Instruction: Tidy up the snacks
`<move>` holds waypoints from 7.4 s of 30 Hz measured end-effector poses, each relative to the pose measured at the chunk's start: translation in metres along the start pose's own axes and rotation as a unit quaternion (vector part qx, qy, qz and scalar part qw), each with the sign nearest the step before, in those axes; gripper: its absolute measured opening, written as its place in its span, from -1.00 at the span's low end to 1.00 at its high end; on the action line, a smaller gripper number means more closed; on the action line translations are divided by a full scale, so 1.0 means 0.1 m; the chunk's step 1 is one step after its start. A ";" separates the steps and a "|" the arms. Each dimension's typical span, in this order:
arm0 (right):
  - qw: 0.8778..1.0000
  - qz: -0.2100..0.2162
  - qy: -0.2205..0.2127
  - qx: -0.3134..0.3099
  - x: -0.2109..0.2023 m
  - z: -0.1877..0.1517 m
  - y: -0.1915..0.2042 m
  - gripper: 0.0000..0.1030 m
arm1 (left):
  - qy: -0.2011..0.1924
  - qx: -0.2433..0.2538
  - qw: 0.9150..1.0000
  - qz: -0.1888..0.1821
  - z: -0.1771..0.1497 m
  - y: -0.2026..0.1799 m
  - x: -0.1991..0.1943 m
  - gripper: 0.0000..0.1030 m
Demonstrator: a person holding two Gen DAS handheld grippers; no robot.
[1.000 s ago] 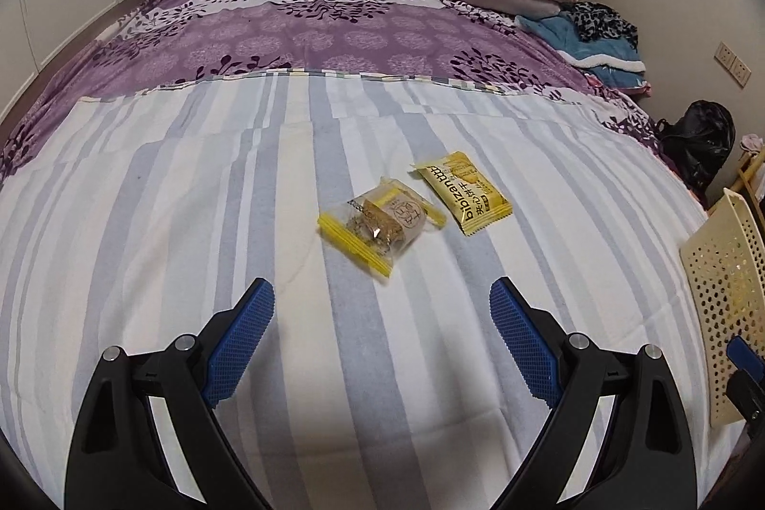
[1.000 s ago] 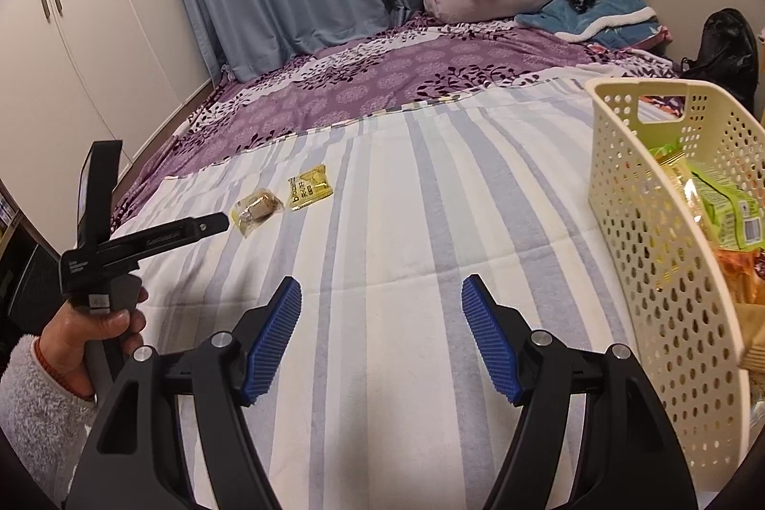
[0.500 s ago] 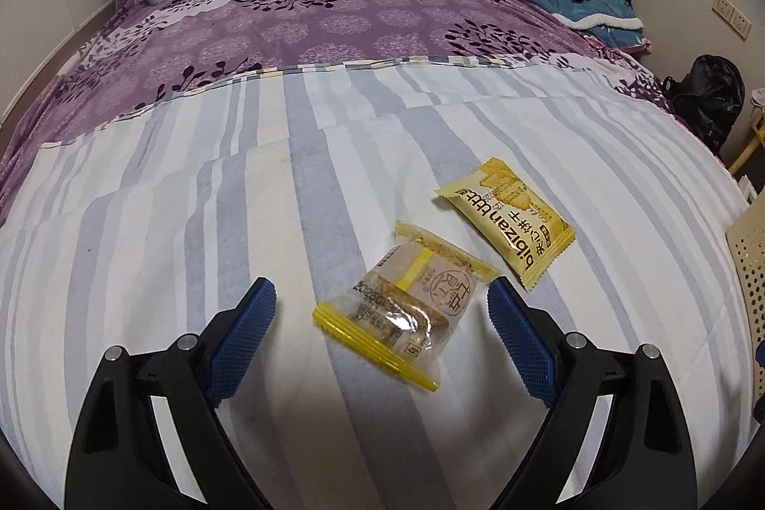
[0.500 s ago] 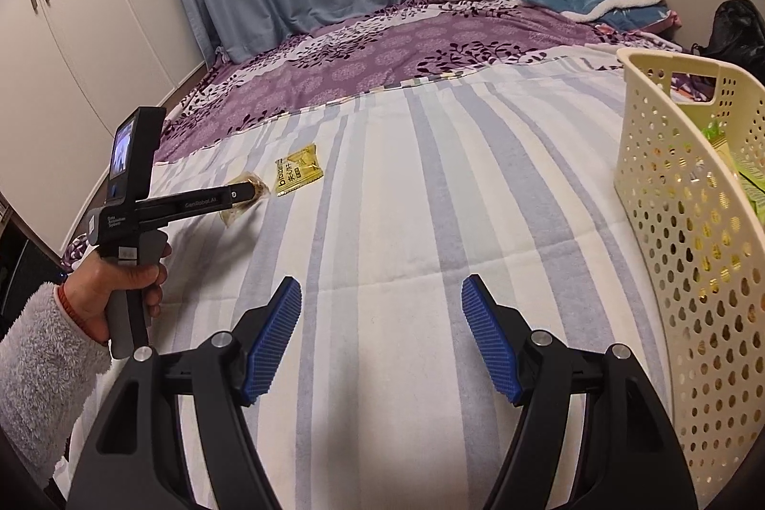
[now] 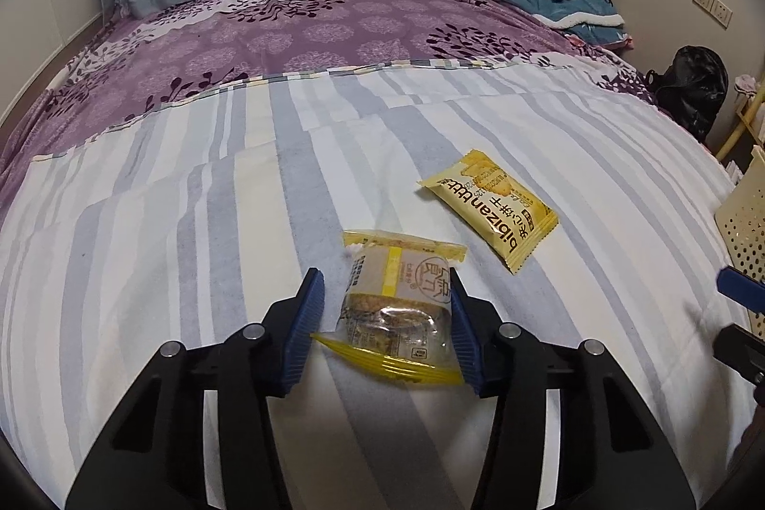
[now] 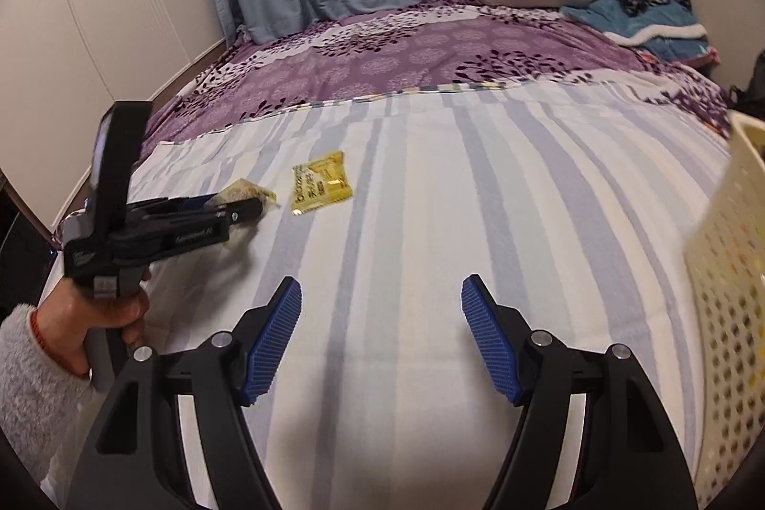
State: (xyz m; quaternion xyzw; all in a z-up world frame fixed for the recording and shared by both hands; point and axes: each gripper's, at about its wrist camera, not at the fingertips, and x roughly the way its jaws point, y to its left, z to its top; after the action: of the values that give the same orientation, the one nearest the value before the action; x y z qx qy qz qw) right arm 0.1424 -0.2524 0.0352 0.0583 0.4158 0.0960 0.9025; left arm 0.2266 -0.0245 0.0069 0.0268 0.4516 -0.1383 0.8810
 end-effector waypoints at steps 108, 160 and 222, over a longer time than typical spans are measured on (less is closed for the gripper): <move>0.965 -0.139 -0.157 0.157 -2.59 -0.95 -1.65 -0.09 | -0.089 0.103 0.990 -0.033 -0.77 -1.75 -2.15 0.00; 0.946 -0.183 -0.178 0.200 -3.03 -1.62 -2.04 0.11 | -0.039 0.251 0.942 -0.220 -0.54 -4.15 -1.65 0.00; 0.961 -0.225 -0.134 0.091 -2.97 -1.55 -1.46 0.90 | -0.156 0.239 0.958 0.017 -0.57 -3.80 -2.20 0.94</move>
State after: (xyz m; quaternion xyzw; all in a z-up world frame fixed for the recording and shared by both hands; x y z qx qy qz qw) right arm -0.1462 -0.4569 0.1276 0.0572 0.3003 -0.1568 0.9391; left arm -0.0417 -0.3318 0.1794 0.2220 0.2617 -0.2297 0.9108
